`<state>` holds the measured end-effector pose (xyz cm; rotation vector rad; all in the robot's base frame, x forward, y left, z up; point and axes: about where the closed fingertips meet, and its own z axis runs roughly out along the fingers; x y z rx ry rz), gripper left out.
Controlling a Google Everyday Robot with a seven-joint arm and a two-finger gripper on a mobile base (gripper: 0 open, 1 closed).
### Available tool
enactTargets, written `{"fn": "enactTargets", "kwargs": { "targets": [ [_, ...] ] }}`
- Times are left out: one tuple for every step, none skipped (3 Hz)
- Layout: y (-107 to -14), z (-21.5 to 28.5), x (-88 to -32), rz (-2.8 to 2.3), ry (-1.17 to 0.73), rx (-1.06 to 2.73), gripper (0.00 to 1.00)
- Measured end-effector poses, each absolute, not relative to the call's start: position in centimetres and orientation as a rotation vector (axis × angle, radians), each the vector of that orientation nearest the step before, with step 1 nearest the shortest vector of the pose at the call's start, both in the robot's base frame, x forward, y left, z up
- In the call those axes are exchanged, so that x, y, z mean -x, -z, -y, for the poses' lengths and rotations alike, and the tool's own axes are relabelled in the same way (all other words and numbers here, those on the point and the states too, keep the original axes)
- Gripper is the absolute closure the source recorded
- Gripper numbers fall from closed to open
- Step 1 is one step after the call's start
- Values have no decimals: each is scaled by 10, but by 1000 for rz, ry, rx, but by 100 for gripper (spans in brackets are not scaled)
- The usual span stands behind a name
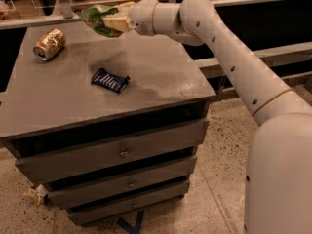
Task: Move green rice chip bag near orange can
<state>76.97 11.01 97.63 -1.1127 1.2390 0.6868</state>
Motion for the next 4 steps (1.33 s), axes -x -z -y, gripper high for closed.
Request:
{"fn": "enactTargets", "kwargs": {
  "targets": [
    [-970,-125,-761,-1225,-681,1179,100],
    [-957,-134,-764,-1249,-658,1213,100],
    [-940,-148,-768,-1288,-617,1241,100],
    [-938,-154,-768,-1291,-615,1244,100]
  ]
}}
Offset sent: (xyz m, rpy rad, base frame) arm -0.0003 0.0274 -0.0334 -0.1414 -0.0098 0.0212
